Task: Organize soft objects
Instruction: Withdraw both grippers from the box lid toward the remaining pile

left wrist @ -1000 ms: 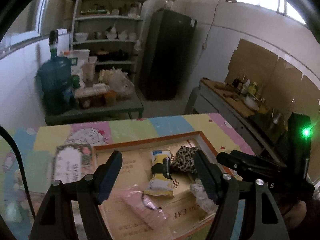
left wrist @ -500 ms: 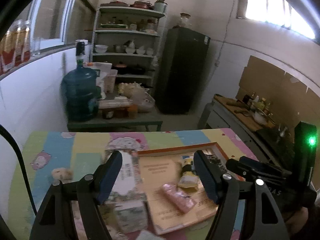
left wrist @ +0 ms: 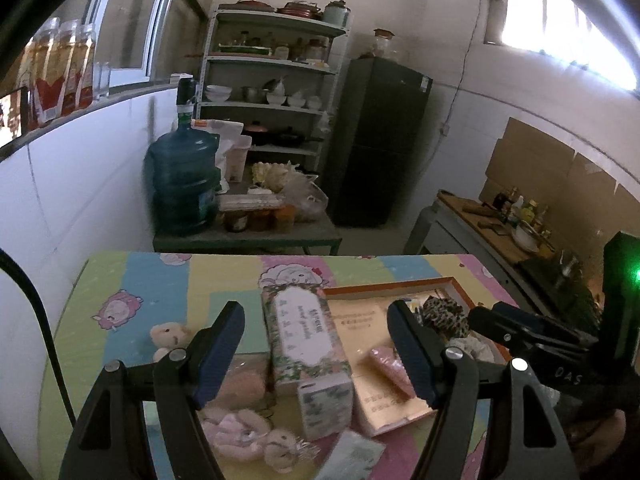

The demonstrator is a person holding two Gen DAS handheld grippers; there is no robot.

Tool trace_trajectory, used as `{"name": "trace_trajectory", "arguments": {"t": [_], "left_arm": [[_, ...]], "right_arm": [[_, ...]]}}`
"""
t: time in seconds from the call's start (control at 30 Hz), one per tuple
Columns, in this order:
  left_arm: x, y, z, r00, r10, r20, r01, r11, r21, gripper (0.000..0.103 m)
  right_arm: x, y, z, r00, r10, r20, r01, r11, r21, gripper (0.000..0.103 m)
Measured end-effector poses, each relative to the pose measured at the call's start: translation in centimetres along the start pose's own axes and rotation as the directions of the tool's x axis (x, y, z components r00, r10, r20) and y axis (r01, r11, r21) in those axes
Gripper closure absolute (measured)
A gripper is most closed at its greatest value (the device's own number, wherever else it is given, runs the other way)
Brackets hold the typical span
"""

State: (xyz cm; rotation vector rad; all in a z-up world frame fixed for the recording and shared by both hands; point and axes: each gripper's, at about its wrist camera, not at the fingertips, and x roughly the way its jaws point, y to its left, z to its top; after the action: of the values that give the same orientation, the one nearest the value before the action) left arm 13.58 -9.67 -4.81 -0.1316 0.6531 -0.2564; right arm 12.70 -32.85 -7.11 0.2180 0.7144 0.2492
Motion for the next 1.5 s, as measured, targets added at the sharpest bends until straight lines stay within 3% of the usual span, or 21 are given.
{"name": "trace_trajectory", "arguments": {"t": [0.47,1.1,1.33,1.5], "left_arm": [[-3.0,6.2,-1.8,1.0,-0.017,0.002,0.017,0.999,-0.028,0.029],[-5.4,14.7,-4.9,0.998,0.054,-0.029,-0.057,0.992,-0.114,0.029],[-5.6,16.5,-6.3,0.998,0.056,-0.017,-0.058,0.994,-0.097,0.029],[-5.1,17.6,-7.9,0.997,0.059,-0.051,-0.063,0.993,-0.097,0.029]], "right_arm": [[-1.3,7.0,-2.0,1.0,-0.024,0.013,0.024,0.999,-0.044,0.035],[0.7,12.9,-5.5,0.999,-0.016,-0.044,0.012,0.997,-0.079,0.035],[3.3,15.4,-7.0,0.99,0.075,-0.12,-0.093,0.983,-0.157,0.035],[6.5,17.3,-8.3,0.963,0.148,-0.225,-0.204,0.946,-0.253,0.035]]}}
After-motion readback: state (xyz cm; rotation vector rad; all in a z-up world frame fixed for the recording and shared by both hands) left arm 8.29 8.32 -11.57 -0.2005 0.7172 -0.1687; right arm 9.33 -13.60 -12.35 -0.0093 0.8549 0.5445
